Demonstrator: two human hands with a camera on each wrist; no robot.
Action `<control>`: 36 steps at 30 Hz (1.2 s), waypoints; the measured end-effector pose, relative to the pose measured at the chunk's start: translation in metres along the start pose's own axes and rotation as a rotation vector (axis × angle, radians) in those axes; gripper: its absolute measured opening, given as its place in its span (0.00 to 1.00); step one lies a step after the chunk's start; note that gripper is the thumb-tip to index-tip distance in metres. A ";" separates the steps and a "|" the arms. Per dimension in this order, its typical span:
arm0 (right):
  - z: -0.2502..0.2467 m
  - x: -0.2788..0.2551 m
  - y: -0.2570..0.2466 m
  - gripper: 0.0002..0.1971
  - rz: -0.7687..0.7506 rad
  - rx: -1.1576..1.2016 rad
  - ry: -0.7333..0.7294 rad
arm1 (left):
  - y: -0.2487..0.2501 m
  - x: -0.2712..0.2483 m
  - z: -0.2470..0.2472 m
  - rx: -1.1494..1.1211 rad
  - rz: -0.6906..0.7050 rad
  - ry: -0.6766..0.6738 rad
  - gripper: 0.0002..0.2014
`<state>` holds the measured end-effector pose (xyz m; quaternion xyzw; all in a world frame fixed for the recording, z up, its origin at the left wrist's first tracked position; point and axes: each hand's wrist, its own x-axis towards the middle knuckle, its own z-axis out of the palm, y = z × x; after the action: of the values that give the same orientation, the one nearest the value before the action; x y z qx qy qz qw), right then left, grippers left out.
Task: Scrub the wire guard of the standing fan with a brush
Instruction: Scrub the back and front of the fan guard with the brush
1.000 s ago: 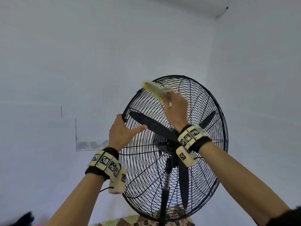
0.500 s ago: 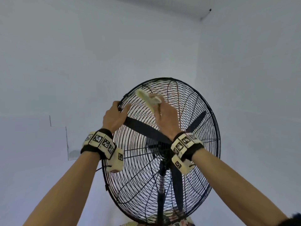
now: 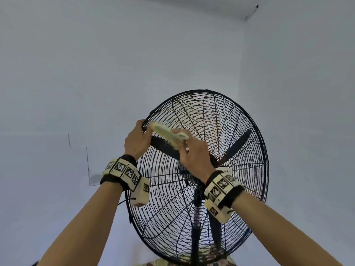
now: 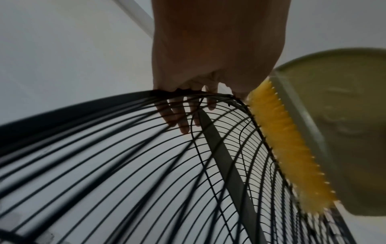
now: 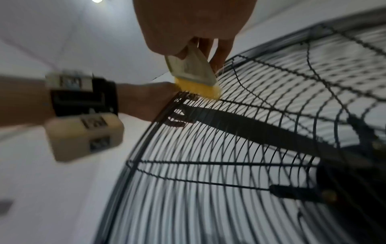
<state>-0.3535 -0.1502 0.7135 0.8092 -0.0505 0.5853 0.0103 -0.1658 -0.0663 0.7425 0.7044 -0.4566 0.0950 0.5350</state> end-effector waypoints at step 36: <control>-0.033 -0.010 0.022 0.08 0.327 0.002 0.270 | -0.010 -0.030 0.017 0.093 -0.107 0.218 0.48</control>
<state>-0.3895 -0.1685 0.7133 0.7043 -0.1789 0.6824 -0.0788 -0.1820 -0.0642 0.7101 0.7375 -0.3525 0.1635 0.5524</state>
